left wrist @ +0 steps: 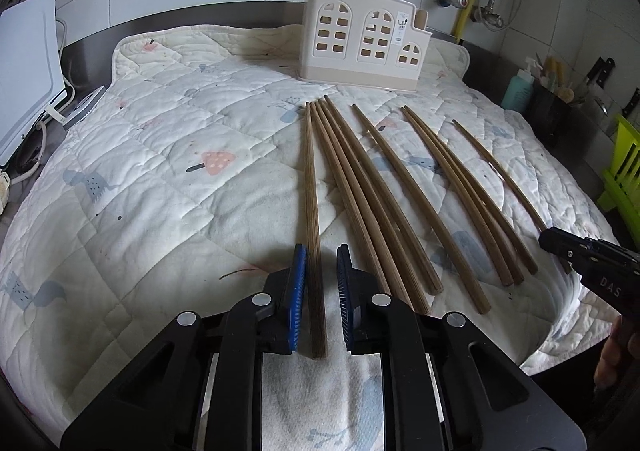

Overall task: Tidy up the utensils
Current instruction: 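Close the left gripper on a wooden chopstick while the right gripper grasps another chopstick, then lift both chopsticks upright into the white holder while both grippers open to release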

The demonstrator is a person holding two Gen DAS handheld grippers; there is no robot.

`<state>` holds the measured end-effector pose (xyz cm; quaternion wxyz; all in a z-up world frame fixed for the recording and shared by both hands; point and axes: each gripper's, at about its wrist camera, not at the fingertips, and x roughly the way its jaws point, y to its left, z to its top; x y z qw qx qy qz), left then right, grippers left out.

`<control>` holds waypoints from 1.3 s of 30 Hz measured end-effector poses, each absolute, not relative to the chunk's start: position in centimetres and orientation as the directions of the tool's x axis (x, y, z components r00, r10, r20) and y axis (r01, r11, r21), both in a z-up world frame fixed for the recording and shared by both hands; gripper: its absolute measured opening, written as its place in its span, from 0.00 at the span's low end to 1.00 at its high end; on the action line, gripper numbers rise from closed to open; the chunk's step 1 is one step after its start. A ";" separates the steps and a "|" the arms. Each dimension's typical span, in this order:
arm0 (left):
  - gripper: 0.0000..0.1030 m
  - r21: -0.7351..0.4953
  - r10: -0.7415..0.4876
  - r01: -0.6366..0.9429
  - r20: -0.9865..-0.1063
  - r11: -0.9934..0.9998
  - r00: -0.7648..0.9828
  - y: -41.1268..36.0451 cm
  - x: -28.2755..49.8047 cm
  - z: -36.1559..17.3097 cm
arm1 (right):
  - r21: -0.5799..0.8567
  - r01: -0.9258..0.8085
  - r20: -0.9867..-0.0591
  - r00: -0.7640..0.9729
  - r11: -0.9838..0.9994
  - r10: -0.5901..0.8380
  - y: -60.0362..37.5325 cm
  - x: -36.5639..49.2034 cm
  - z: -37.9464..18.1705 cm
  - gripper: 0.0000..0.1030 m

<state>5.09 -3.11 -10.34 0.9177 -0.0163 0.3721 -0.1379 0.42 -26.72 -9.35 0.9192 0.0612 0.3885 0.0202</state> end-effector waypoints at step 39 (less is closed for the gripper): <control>0.05 -0.136 -0.346 0.327 -0.541 0.935 0.766 0.6 10.3 2.0 | 0.037 -0.173 -0.507 0.845 0.984 0.168 -26.7 4.6 7.1 0.06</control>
